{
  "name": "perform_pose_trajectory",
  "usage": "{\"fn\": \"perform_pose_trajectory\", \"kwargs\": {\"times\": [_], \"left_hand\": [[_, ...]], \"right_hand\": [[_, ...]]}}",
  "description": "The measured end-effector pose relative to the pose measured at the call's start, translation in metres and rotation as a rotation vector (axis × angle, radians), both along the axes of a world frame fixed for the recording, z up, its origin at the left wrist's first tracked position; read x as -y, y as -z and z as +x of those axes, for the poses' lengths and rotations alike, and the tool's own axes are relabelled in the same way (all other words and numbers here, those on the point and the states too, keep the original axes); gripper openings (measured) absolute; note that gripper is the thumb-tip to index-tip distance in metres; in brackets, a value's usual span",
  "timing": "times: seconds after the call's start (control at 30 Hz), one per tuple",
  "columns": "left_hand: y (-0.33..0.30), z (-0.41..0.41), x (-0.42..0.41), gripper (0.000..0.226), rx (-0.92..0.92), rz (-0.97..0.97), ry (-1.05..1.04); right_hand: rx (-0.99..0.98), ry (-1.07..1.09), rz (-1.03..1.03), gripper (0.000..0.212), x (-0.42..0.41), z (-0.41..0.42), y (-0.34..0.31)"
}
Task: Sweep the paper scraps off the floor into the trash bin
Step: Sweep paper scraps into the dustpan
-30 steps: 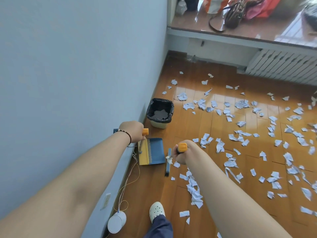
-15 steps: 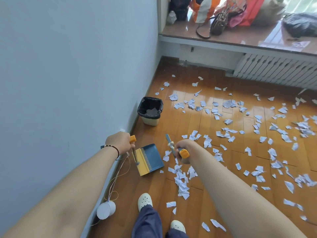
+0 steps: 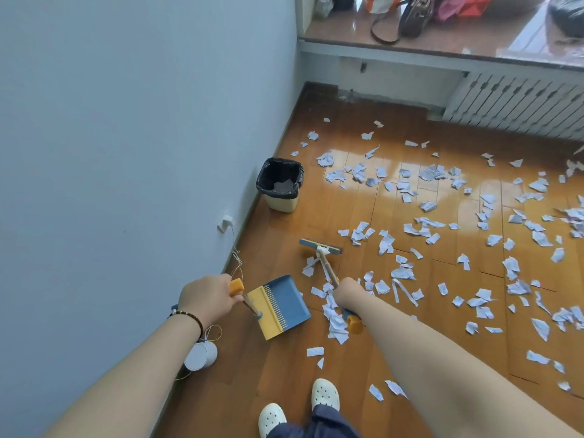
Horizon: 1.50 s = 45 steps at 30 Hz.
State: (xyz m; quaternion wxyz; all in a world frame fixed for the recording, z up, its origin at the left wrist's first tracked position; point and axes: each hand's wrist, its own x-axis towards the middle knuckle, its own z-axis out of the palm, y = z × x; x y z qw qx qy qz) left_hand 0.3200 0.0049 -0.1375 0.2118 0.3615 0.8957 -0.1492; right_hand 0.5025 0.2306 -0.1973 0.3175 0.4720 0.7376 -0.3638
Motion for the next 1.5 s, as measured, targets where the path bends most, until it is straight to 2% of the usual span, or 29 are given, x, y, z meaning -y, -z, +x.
{"fn": "perform_pose_trajectory", "kwargs": {"times": [0.07,0.13,0.17,0.23,0.33,0.4,0.47,0.6,0.7,0.8,0.9,1.0,1.03,1.1,1.23,1.5], "left_hand": [[0.004,0.002,0.007,0.038,-0.006,0.001,-0.031],[0.007,0.002,0.011,0.039,-0.003,0.008,-0.056],[0.009,0.002,0.014,0.039,0.003,0.003,-0.07],[0.014,0.005,0.018,0.038,0.01,0.002,-0.093],[0.023,0.014,0.029,0.037,0.033,-0.003,-0.129],[0.027,0.02,0.035,0.036,0.05,-0.011,-0.143],[0.029,0.024,0.042,0.036,0.06,-0.014,-0.142],[0.027,0.033,0.055,0.035,0.075,0.002,-0.155],[0.025,0.039,0.069,0.035,0.084,0.014,-0.166],[0.027,0.042,0.082,0.035,0.083,0.023,-0.154],[0.031,0.045,0.095,0.035,0.088,0.023,-0.125],[0.035,0.047,0.108,0.035,0.095,0.028,-0.091],[0.036,0.049,0.111,0.035,0.098,0.032,-0.077],[0.038,0.053,0.118,0.034,0.103,0.034,-0.055],[0.04,0.059,0.132,0.033,0.114,0.055,-0.002],[0.037,0.056,0.147,0.032,0.103,0.016,0.142]], "right_hand": [[-0.007,-0.169,0.047,0.028,0.008,-0.009,0.015],[0.044,-0.451,0.07,0.034,0.015,-0.016,0.026],[0.09,-0.489,0.071,0.034,0.02,-0.016,0.031],[0.134,-0.415,0.044,0.032,0.027,-0.014,0.035],[0.11,-0.553,0.047,0.028,0.043,-0.001,0.046],[0.162,-0.595,0.026,0.023,0.053,0.01,0.049],[0.185,-0.73,0.034,0.018,0.063,0.027,0.049],[0.244,-0.838,-0.008,0.03,0.087,0.066,0.052],[0.309,-0.719,0.013,0.03,0.11,0.09,0.039],[0.283,-0.609,0.008,0.032,0.13,0.113,0.025],[0.381,-0.436,-0.003,0.033,0.149,0.135,0.02],[0.354,-0.179,-0.117,0.035,0.164,0.152,0.008],[0.329,-0.147,-0.141,0.033,0.167,0.16,0.009],[0.27,0.059,-0.139,0.024,0.17,0.175,0.014],[0.165,0.214,-0.08,0.02,0.179,0.206,0.015],[0.065,0.499,-0.075,0.028,0.231,0.225,0.019]]}}
